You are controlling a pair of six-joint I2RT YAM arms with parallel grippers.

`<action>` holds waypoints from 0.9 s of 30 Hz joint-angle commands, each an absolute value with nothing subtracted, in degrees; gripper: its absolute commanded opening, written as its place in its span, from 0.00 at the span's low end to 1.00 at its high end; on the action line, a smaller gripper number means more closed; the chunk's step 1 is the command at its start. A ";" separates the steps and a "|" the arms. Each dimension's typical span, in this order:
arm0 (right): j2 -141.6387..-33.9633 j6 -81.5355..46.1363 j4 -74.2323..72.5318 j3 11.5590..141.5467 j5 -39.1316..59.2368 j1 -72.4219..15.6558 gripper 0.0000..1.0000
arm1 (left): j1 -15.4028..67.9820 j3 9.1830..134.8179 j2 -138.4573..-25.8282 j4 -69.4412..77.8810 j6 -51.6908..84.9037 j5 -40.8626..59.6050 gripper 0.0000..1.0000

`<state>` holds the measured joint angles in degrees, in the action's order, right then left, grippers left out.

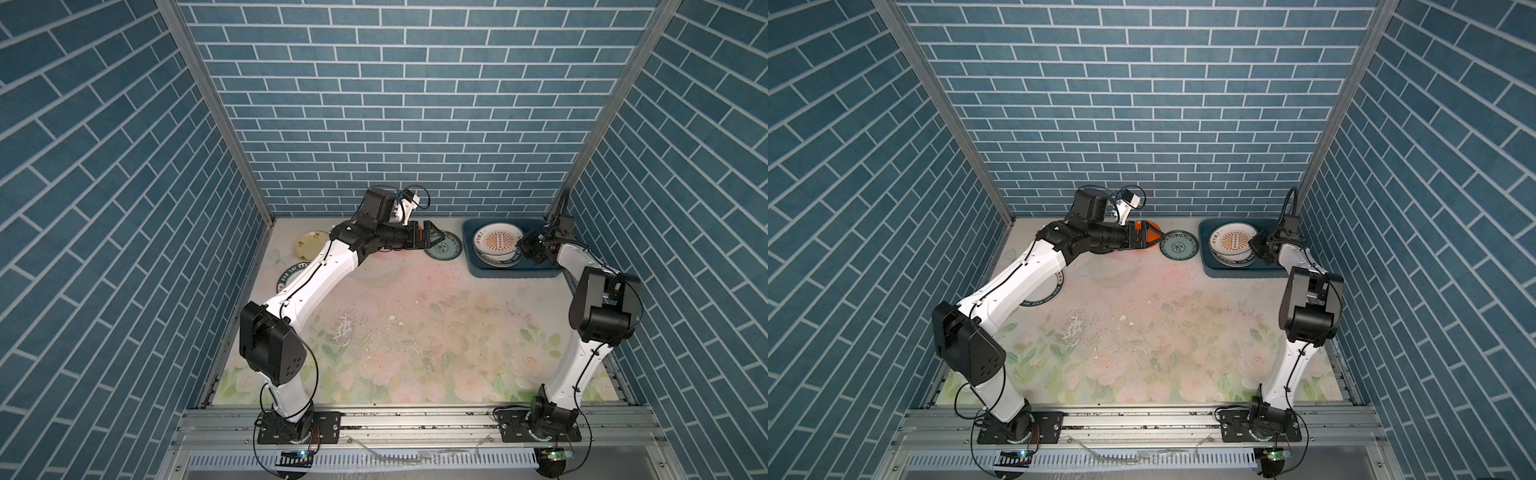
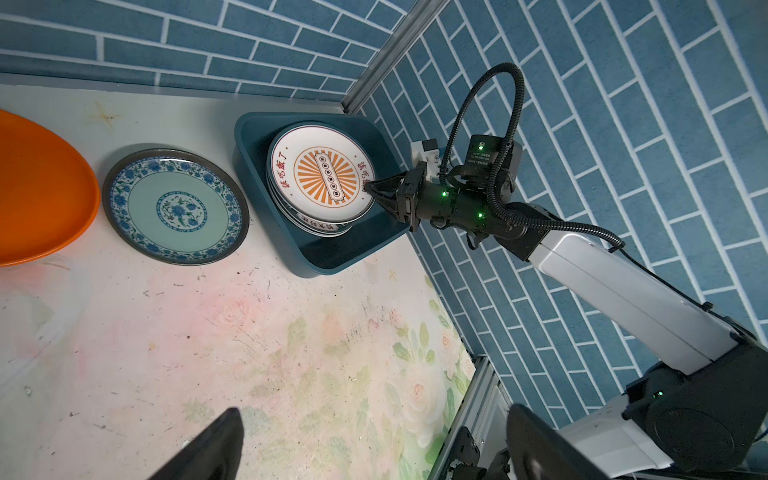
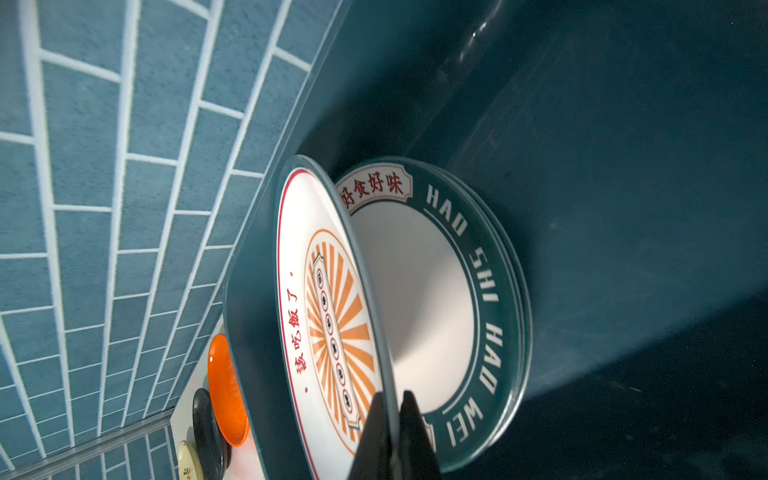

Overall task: Place the plates into the plastic bin on the countertop
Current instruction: 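Lower the sunburst plate into the teal bin with right gripper while left withdraws, then open right gripper and raise it from the bin while left gripper reaches green-rimmed plate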

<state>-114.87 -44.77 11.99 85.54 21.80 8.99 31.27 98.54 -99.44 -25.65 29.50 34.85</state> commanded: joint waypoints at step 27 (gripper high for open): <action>-113.97 -40.77 17.06 89.45 18.79 7.82 0.65 | 28.99 92.95 -95.08 -22.06 34.72 30.64 1.00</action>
